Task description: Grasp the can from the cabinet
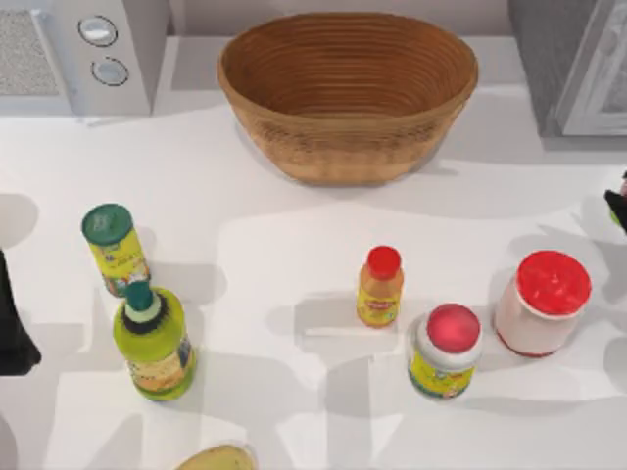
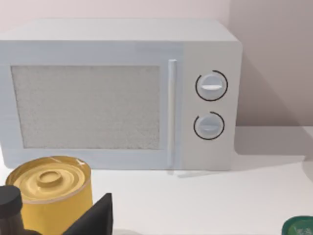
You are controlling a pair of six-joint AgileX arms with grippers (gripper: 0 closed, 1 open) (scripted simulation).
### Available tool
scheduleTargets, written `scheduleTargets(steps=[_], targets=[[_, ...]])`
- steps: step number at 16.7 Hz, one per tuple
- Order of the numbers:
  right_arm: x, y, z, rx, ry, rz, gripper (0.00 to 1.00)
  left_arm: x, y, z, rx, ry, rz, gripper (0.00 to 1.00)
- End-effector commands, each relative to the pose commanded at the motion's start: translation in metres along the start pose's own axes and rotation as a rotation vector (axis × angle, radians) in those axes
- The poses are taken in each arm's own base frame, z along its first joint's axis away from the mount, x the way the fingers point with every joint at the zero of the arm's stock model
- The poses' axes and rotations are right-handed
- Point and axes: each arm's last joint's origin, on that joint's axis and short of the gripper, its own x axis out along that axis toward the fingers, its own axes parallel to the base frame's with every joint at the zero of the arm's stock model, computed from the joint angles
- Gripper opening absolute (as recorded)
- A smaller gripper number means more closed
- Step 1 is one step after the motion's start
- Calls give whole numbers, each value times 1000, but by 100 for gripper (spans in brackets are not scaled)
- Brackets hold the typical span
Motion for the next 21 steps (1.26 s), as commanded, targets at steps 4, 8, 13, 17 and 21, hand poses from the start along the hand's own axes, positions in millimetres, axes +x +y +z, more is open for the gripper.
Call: scheduleTargets(steps=[4, 8, 13, 17, 21], targets=[[0, 0, 0, 0, 0, 0, 15, 0, 0, 0, 0, 0, 0, 100], [0, 0, 0, 0, 0, 0, 45, 0, 0, 0, 0, 0, 0, 100], [0, 0, 0, 0, 0, 0, 83, 0, 0, 0, 0, 0, 0, 100], [0, 0, 0, 0, 0, 0, 100, 0, 0, 0, 0, 0, 0, 100], [0, 0, 0, 0, 0, 0, 100, 0, 0, 0, 0, 0, 0, 100]])
